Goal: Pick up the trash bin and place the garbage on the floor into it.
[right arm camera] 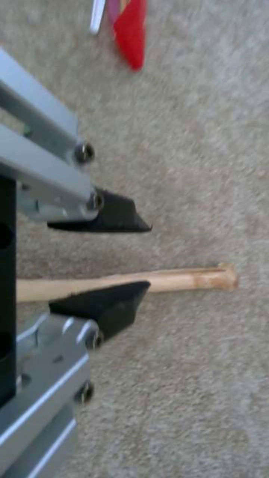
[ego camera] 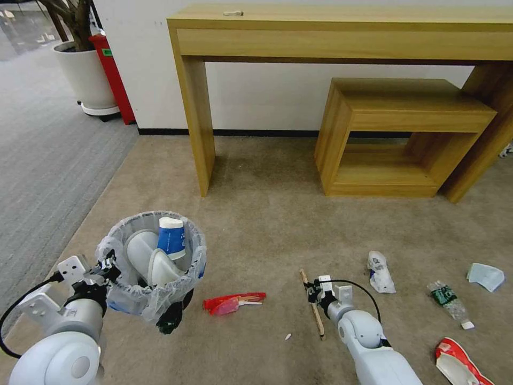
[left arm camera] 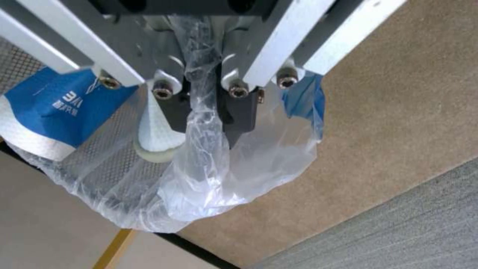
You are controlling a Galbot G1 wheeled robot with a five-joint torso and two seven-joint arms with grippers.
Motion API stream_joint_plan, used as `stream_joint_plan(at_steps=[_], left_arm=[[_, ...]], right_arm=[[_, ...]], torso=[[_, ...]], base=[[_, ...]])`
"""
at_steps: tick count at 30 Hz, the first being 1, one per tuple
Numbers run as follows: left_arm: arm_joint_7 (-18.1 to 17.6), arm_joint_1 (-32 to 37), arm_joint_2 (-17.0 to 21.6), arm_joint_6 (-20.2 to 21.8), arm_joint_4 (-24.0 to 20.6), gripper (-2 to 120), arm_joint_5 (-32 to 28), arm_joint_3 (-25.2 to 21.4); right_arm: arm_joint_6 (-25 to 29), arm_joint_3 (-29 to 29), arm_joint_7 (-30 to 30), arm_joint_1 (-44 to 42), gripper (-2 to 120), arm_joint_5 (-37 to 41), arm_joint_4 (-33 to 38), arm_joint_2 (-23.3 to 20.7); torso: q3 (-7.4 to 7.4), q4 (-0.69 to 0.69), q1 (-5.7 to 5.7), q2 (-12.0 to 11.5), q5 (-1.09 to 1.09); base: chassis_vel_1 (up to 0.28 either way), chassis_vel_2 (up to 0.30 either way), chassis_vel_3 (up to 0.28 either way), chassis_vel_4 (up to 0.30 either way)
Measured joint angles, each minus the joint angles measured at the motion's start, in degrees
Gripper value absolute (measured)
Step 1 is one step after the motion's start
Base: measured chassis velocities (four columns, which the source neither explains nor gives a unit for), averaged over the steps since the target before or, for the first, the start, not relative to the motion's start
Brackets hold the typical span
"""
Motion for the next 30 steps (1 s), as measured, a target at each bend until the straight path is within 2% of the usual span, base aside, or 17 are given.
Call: stream_joint_plan(at_steps=[1, 3, 6, 7, 10, 16, 22, 30], left_arm=[[0.0, -0.1, 0.0, 0.0, 0.1, 3, 0.0, 0.0], [0.0, -0.1, 0.0, 0.0, 0.1, 3, 0.1, 0.0], [0.0, -0.2, -0.2, 0.0, 0.1, 3, 0.2, 0.2], [0.0, -0.2, -0.2, 0.0, 0.1, 3, 0.2, 0.2], [0.0, -0.3, -0.3, 0.0, 0.2, 3, 0.4, 0.3], [0.0, -0.3, -0.5, -0.1, 0.3, 3, 0.4, 0.3], [0.0, -0.2, -0.6, -0.1, 0.3, 3, 0.5, 0.3], [0.0, -0.1, -0.8, -0.2, 0.0, 3, 0.7, 0.3]], right_arm=[[-0.1, 0.0, 0.0, 0.3, 38, -0.5, -0.8, 0.2], [-0.1, 0.0, 0.0, 0.4, 41, -0.6, -1.2, 0.3], [-0.1, 0.1, -0.2, 0.7, 56, -0.8, -2.3, 0.5], [-0.1, 0.1, -0.2, 0.7, 56, -0.8, -2.3, 0.5], [0.3, 0.3, -1.0, 1.2, 72, -1.3, -4.0, 0.8], [0.7, 0.4, -1.4, 1.8, 87, -1.7, -5.8, 1.3], [0.9, 0.4, -1.7, 2.0, 80, -1.9, -6.6, 1.6], [1.0, 0.4, -2.0, 2.2, 47, -2.6, -7.5, 1.6]], torso=[[0.0, 0.0, 0.0, 0.0, 0.0], [0.0, 0.0, 0.0, 0.0, 0.0], [0.0, 0.0, 0.0, 0.0, 0.0], [0.0, 0.0, 0.0, 0.0, 0.0], [0.0, 0.0, 0.0, 0.0, 0.0], [0.0, 0.0, 0.0, 0.0, 0.0], [0.0, 0.0, 0.0, 0.0, 0.0], [0.0, 0.0, 0.0, 0.0, 0.0]], base=[[0.0, 0.0, 0.0, 0.0], [0.0, 0.0, 0.0, 0.0], [0.0, 0.0, 0.0, 0.0], [0.0, 0.0, 0.0, 0.0], [0.0, 0.0, 0.0, 0.0], [0.0, 0.0, 0.0, 0.0], [0.0, 0.0, 0.0, 0.0], [0.0, 0.0, 0.0, 0.0]])
